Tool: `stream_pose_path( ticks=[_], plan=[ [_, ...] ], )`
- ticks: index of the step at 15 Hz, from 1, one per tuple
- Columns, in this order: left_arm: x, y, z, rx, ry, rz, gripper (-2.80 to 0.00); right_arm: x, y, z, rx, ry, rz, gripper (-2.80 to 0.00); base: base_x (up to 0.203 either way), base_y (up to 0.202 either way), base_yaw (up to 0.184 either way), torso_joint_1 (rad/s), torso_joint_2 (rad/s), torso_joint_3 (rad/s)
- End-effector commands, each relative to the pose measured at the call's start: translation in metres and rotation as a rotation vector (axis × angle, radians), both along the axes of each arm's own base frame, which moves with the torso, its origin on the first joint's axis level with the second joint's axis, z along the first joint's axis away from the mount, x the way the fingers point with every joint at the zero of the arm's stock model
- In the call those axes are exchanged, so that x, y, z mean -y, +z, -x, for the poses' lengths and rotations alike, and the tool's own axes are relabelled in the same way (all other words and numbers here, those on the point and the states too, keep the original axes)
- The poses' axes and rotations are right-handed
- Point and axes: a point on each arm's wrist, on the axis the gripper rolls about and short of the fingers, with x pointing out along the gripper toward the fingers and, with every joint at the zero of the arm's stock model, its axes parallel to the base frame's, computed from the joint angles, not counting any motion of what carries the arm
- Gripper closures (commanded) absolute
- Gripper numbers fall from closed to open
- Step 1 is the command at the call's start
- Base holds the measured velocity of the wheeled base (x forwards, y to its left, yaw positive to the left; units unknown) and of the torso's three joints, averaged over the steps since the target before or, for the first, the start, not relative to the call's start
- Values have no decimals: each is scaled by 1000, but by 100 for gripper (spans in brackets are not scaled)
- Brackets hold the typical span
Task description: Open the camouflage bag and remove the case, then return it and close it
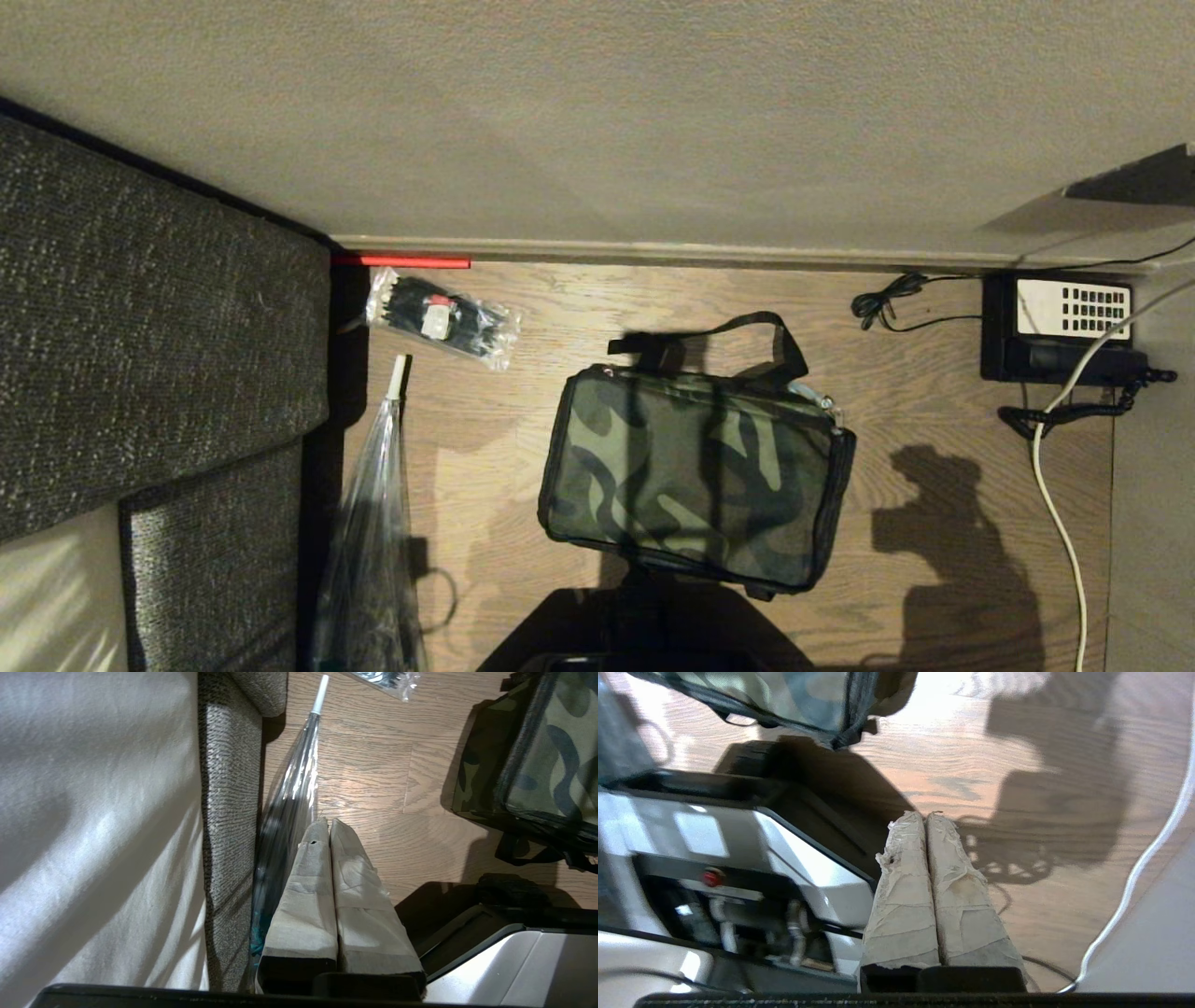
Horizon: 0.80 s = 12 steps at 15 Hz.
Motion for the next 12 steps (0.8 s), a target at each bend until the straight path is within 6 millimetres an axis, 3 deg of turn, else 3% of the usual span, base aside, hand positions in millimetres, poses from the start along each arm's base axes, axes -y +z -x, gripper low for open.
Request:
stream_pose_path(
  ticks=[1, 3, 7, 12],
  plan=[
    [0, 0, 0, -1, 1, 2, 0, 1, -17, 33, 212, -22, 45, 0, 0, 0, 0, 0, 0, 0],
    [0, 0, 0, -1, 1, 1, 0, 3, -27, 39, 266, -93, 131, 0, 0, 0, 0, 0, 0, 0],
    [0, 0, 0, -1, 1, 2, 0, 4, -37, 39, 285, -169, 77, 0, 0, 0, 0, 0, 0, 0],
    [0, 0, 0, -1, 1, 1, 0, 4, -34, 39, 298, -166, 72, 0, 0, 0, 0, 0, 0, 0]
  ],
)
